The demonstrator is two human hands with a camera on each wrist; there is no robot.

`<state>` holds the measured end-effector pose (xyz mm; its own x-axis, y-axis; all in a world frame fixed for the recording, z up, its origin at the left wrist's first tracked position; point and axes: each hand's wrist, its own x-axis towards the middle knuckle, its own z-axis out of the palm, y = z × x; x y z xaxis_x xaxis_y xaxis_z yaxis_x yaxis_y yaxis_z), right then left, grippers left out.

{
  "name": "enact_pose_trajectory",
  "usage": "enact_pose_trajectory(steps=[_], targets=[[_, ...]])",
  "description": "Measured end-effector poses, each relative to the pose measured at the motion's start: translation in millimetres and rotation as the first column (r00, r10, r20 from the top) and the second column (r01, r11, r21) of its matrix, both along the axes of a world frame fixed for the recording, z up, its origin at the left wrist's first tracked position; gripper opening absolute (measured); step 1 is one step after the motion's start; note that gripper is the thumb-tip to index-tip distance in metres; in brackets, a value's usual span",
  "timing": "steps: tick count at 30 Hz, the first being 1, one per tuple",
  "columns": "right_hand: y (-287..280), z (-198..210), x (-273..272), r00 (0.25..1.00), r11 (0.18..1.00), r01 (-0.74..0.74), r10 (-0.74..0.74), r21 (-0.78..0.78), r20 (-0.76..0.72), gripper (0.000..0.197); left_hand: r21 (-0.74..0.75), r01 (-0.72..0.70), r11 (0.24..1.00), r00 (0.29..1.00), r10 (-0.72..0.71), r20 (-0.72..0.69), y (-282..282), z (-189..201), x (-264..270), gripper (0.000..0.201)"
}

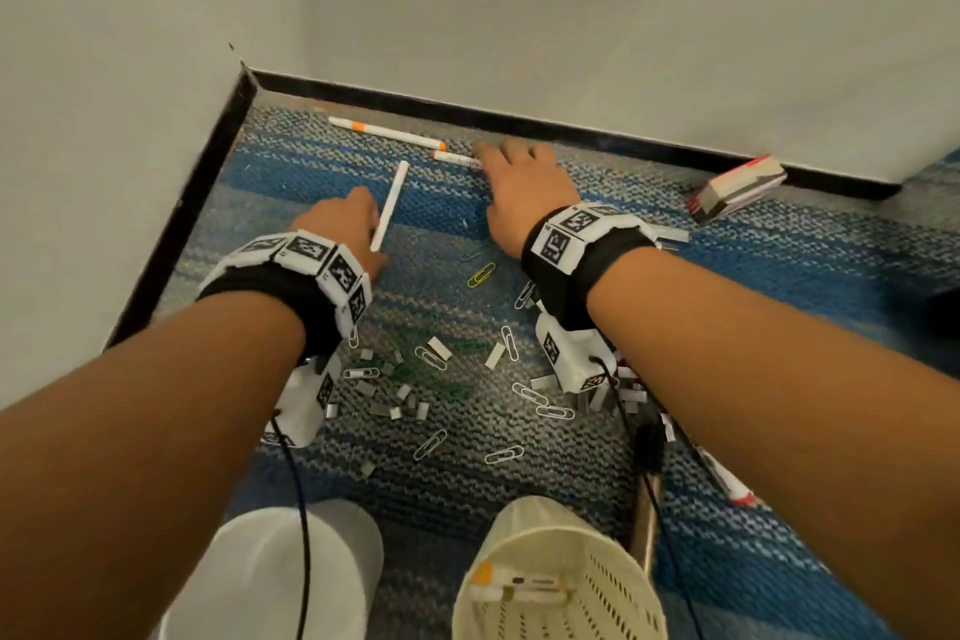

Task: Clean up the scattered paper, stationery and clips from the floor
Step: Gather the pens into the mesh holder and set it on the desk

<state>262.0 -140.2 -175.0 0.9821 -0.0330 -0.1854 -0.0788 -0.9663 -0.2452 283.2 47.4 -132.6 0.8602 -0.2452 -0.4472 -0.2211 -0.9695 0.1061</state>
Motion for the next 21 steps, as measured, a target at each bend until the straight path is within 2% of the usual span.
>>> enact_pose_trajectory(steps=[5, 8, 10, 12, 14, 16, 17, 19, 21], targets=[[-15, 17, -15, 1.0, 1.0, 0.011, -0.011, 0.001, -0.006, 0.034, 0.067, -0.007, 0.998, 1.0, 0.009, -0.018, -7, -3, 0, 0.053], [-28, 44, -43, 0.985, 0.969, 0.112, -0.138, 0.222, 0.105, 0.027, 0.01, -0.011, 1.0, 1.0, 0.011, -0.004, -11, 13, -8, 0.047], [-36, 65, -69, 0.953, 0.91, 0.136, -0.228, 0.392, 0.198, 0.039, -0.144, -0.063, 0.988, 0.994, 0.075, 0.077, -12, 32, -18, 0.041], [-41, 87, -100, 0.943, 0.879, 0.093, -0.228, 0.468, 0.242, 0.065, -0.382, -0.068, 0.922, 0.987, 0.118, 0.108, -11, 53, -37, 0.049], [-41, 111, -131, 0.936, 0.849, 0.054, -0.227, 0.525, 0.271, 0.091, -0.604, -0.043, 0.796, 0.995, 0.088, 0.045, -10, 79, -67, 0.068], [-38, 133, -164, 0.92, 0.79, 0.032, -0.263, 0.613, 0.291, 0.101, -0.731, -0.079, 0.677, 0.997, 0.046, -0.065, -8, 102, -103, 0.082], [-33, 142, -181, 0.914, 0.749, 0.008, -0.274, 0.662, 0.3, 0.098, -0.768, -0.113, 0.63, 0.992, 0.03, -0.122, -6, 110, -121, 0.082], [-20, 156, -218, 0.902, 0.666, -0.083, -0.266, 0.742, 0.34, 0.082, -0.813, -0.145, 0.564, 0.983, -0.012, -0.184, -4, 122, -156, 0.062], [-6, 158, -250, 0.895, 0.64, -0.179, -0.21, 0.748, 0.394, 0.068, -0.833, -0.116, 0.541, 0.983, -0.056, -0.173, 0, 125, -188, 0.03]])
